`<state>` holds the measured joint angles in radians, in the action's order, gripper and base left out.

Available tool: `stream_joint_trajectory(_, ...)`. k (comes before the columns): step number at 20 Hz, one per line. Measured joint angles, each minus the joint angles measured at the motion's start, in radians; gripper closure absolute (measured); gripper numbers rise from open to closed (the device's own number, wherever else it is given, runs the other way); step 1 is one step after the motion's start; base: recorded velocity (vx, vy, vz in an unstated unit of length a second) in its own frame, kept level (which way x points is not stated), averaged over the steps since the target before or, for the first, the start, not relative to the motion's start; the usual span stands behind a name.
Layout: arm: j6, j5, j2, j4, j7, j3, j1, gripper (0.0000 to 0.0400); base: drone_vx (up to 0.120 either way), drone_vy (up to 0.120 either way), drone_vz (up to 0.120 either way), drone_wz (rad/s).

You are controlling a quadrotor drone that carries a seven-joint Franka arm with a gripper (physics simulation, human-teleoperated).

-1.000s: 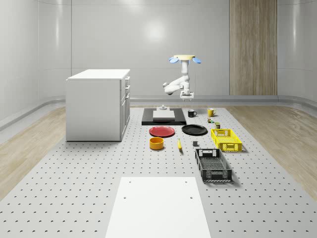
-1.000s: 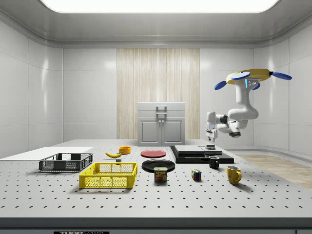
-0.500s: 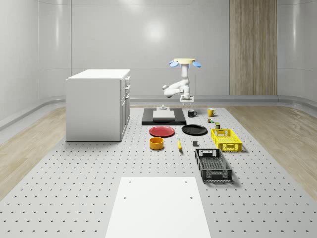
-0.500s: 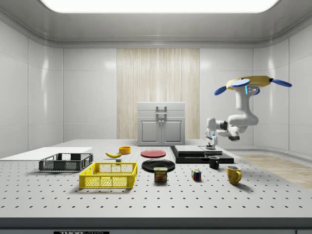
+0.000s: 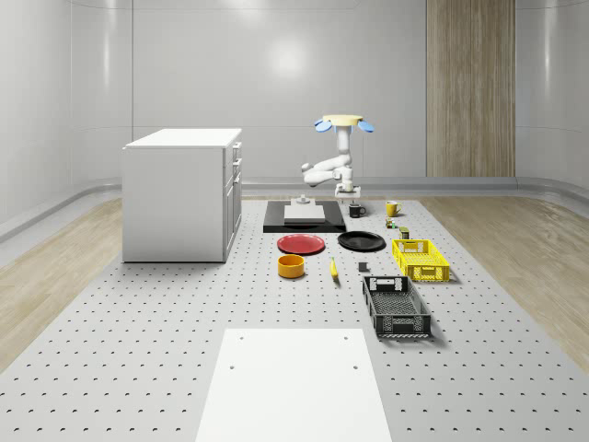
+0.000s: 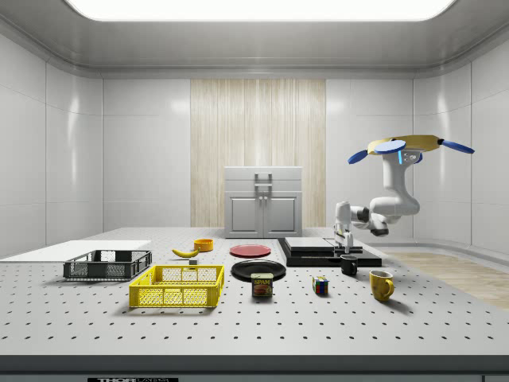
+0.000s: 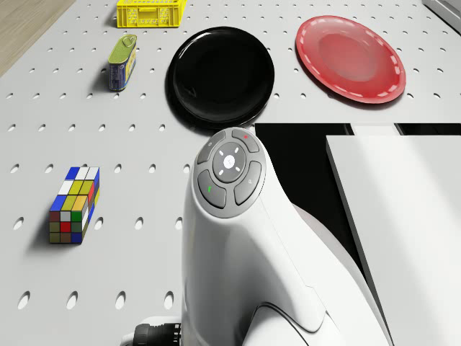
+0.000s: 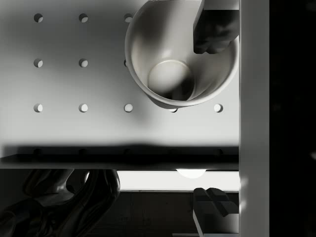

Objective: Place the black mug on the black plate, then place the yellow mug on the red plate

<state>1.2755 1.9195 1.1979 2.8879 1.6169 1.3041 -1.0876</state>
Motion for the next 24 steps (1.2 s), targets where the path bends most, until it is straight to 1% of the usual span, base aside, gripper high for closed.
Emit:
stream_joint_trajectory(3, 0.012, -0.007, 0.013, -0.001, 0.006, 0.004, -0.007, 0.0000, 0.000, 0.000, 0.000, 0.000)
stream_joint_trajectory(7, 0.024, -0.013, 0.026, -0.002, 0.036, 0.007, -0.037, 0.0000, 0.000, 0.000, 0.000, 0.000)
stream_joint_trajectory(12, 0.061, 0.016, 0.052, -0.009, 0.048, -0.029, -0.051, 0.0000, 0.000, 0.000, 0.000, 0.000)
stream_joint_trajectory(17, 0.093, 0.036, 0.084, 0.007, 0.051, -0.062, -0.034, 0.0000, 0.000, 0.000, 0.000, 0.000)
stream_joint_trajectory(24, 0.119, 0.041, 0.112, 0.019, 0.056, -0.076, -0.024, 0.0000, 0.000, 0.000, 0.000, 0.000)
